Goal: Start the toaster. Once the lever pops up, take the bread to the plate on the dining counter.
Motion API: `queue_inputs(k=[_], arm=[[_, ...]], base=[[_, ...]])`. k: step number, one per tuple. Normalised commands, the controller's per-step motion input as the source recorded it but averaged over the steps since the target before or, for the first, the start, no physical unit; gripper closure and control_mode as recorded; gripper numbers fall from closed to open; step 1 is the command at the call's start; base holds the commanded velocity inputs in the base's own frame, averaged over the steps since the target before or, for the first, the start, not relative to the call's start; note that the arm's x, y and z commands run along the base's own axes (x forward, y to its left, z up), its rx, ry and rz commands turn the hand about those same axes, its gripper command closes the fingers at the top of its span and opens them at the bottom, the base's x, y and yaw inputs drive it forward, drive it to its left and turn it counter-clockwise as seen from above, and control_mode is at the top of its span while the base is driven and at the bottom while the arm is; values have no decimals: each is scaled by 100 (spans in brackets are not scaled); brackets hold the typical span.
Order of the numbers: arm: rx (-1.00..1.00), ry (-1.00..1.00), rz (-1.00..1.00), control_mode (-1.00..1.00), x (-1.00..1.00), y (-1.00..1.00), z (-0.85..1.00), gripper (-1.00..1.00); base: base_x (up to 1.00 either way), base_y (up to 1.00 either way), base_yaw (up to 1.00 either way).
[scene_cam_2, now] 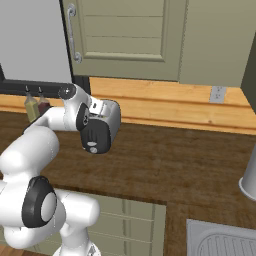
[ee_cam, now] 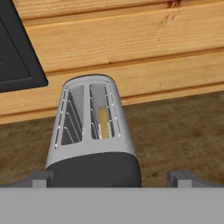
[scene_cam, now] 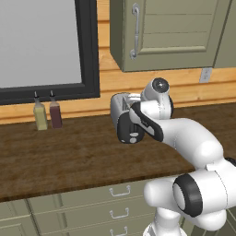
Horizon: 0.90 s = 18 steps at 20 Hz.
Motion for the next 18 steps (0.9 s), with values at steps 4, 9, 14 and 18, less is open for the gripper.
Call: queue_inputs(k=[4,9,14,18], arm=[[0,0,0,-100,0,0,0,-100],[0,0,0,-100,0,0,0,-100],[0,0,0,-100,0,0,0,-100],[0,0,0,-100,0,0,0,-100]], base=[[0,0,0],[0,0,0],[0,0,0],[0,0,0]])
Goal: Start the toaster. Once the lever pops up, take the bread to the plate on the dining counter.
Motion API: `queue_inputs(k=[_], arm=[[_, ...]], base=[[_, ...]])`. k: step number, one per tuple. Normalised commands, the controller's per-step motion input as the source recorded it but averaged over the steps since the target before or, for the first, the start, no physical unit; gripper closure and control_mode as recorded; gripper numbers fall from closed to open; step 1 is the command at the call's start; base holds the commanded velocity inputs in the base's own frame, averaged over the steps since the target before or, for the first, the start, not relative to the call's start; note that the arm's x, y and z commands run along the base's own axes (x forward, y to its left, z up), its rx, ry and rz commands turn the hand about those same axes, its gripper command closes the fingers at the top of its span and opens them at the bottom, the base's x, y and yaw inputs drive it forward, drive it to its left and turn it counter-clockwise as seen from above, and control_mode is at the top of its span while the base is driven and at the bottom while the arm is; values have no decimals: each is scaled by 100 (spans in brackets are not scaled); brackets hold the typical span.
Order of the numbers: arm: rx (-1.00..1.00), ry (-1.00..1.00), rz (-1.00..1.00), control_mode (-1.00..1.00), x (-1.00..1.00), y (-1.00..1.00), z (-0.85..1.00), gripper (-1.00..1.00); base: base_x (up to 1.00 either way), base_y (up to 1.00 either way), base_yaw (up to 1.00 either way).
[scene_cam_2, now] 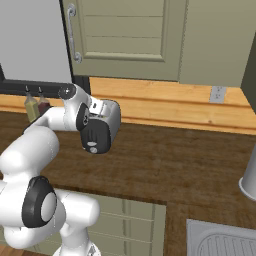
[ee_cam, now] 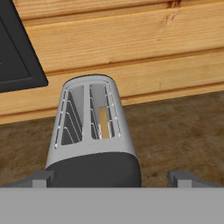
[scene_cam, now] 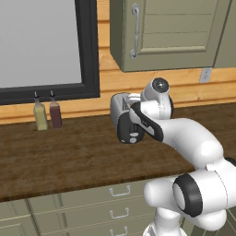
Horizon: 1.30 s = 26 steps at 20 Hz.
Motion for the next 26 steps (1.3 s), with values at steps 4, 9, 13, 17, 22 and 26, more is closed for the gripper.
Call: queue_inputs(k=[4,9,13,17,22,26], arm=[[0,0,0,-100,0,0,0,-100],[0,0,0,-100,0,0,0,-100],[0,0,0,-100,0,0,0,-100],[0,0,0,-100,0,0,0,-100],[0,0,0,-100,0,0,0,-100],[0,0,0,-100,0,0,0,-100]], base=[[0,0,0],[0,0,0],[0,0,0],[0,0,0],[0,0,0],[0,0,0]])
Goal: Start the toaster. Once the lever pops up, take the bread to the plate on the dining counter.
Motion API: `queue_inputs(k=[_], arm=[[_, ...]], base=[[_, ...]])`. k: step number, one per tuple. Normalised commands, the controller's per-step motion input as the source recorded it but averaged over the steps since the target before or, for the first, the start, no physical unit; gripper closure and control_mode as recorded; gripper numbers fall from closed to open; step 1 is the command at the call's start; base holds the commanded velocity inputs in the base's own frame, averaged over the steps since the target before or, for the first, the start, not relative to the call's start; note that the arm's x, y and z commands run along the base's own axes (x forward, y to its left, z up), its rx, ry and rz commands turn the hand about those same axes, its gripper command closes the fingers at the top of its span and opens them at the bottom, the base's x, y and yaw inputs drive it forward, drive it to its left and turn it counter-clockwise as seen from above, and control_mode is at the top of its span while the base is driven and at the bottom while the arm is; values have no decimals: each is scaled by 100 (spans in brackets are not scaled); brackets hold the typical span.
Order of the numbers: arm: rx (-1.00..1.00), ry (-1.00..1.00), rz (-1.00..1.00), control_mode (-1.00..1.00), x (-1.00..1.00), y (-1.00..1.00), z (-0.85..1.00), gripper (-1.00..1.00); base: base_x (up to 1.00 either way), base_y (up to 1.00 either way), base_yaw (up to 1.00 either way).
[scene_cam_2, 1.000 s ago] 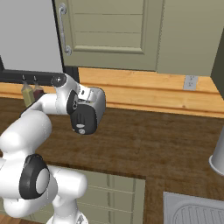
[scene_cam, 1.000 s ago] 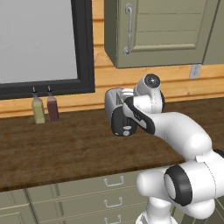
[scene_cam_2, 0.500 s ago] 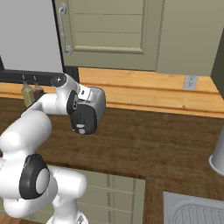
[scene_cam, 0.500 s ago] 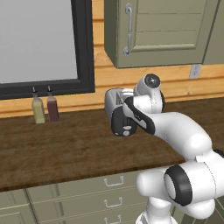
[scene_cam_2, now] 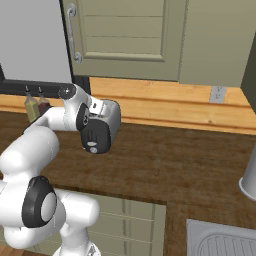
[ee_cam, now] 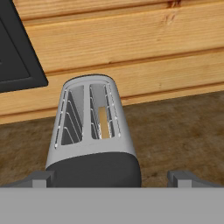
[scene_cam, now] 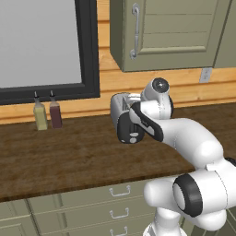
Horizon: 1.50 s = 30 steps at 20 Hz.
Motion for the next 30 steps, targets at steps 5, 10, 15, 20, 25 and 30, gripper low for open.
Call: queue_inputs(k=[5,10,15,20,25,30], arm=[[0,0,0,-100,0,0,0,-100],[0,0,0,-100,0,0,0,-100],[0,0,0,-100,0,0,0,-100],[0,0,0,-100,0,0,0,-100],[0,0,0,-100,0,0,0,-100],[0,0,0,-100,0,0,0,-100]], base=[[0,0,0],[0,0,0],[0,0,0],[0,0,0],[0,0,0],[0,0,0]])
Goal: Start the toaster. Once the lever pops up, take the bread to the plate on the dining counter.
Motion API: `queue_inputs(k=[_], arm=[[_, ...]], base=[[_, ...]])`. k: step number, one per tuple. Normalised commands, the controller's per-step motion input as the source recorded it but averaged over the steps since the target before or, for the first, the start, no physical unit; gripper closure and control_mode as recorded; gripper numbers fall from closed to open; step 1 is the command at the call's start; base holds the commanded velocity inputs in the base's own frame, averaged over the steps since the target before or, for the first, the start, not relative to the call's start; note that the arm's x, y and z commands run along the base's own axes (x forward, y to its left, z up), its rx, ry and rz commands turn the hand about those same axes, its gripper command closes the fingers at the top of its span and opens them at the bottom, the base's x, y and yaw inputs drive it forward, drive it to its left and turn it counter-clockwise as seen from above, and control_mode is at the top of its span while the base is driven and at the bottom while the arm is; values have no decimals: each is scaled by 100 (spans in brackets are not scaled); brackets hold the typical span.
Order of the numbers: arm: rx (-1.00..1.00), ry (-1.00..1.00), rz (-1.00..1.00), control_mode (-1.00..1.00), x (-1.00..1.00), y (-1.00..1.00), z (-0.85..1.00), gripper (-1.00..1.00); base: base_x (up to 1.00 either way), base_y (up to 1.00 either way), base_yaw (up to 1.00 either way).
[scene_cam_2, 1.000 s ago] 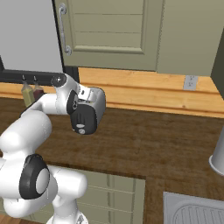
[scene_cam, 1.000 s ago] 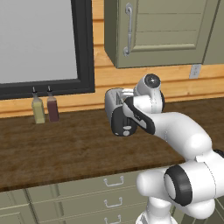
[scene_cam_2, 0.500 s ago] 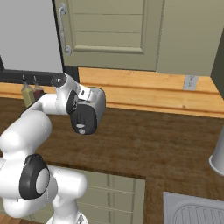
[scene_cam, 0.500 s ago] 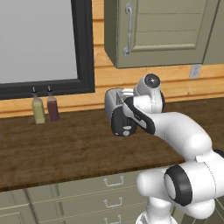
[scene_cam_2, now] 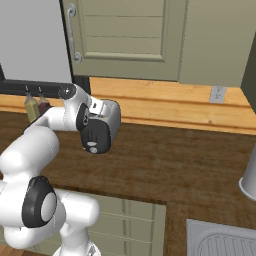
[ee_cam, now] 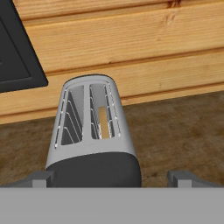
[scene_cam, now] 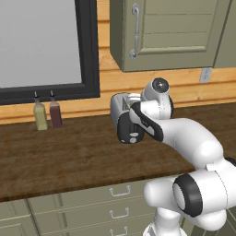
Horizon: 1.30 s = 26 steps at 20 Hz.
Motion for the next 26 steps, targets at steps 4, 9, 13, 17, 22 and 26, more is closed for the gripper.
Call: queue_inputs(k=[4,9,13,17,22,26], arm=[[0,0,0,-100,0,0,0,-100],[0,0,0,-100,0,0,0,-100],[0,0,0,-100,0,0,0,-100],[0,0,0,-100,0,0,0,-100],[0,0,0,-100,0,0,0,-100],[0,0,0,-100,0,0,0,-100]], base=[[0,0,0],[0,0,0],[0,0,0],[0,0,0],[0,0,0],[0,0,0]])
